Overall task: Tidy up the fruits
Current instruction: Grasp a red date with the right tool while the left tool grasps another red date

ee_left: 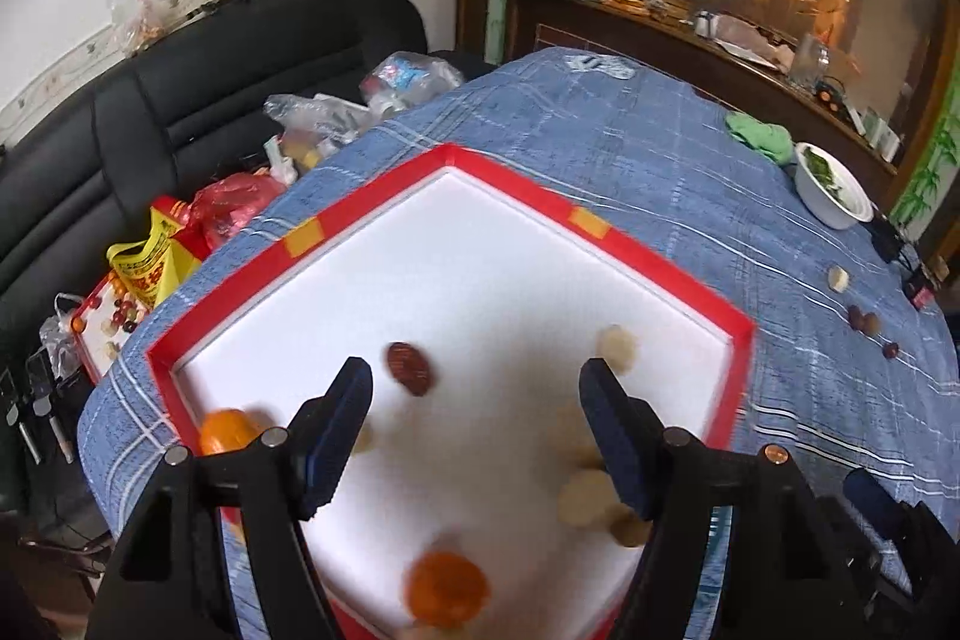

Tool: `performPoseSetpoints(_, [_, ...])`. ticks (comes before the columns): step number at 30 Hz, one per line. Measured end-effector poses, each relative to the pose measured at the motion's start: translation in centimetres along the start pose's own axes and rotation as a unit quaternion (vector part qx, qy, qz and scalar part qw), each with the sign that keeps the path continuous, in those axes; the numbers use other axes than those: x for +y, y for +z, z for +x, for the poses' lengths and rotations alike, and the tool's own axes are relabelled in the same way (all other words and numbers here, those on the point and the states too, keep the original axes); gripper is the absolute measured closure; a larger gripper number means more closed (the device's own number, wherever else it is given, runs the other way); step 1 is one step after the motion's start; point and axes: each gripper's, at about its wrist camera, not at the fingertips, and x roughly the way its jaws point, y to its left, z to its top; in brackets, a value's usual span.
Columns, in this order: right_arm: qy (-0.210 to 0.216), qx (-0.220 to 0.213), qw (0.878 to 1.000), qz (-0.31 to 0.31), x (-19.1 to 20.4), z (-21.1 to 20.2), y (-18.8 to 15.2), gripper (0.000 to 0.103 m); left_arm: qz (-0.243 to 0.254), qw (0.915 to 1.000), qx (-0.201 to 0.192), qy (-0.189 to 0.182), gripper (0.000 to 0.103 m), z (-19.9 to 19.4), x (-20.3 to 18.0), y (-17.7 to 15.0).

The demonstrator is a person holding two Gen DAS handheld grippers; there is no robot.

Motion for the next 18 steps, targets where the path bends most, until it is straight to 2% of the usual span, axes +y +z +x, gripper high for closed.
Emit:
performPoseSetpoints(4, [-0.035,-0.013,0.998,0.041,-5.0,-1.5,-0.9,0.056,0.026,0.9993,0.004,-0.027,0.032,-0.3,-2.9,-1.0])
performPoseSetpoints(7, [-0.078,-0.012,0.993,0.083,-10.0,-2.4,-1.9,0.056,0.073,0.9959,0.012,-0.053,0.032,0.1,-6.4,-2.2])
performPoseSetpoints(12, [-0.156,-0.004,0.973,0.168,-19.4,-3.0,-2.1,0.056,0.125,0.9890,0.025,-0.075,0.032,1.0,-11.2,-3.2])
performPoseSetpoints(16, [-0.166,-0.012,0.966,0.200,-23.4,-2.3,0.2,0.057,0.147,0.9851,0.028,-0.085,0.032,1.5,-13.8,-2.9])
performPoseSetpoints(18, [-0.158,-0.014,0.966,0.202,-24.7,-1.1,1.9,0.059,0.157,0.9832,0.023,-0.089,0.032,1.6,-14.9,-2.7])
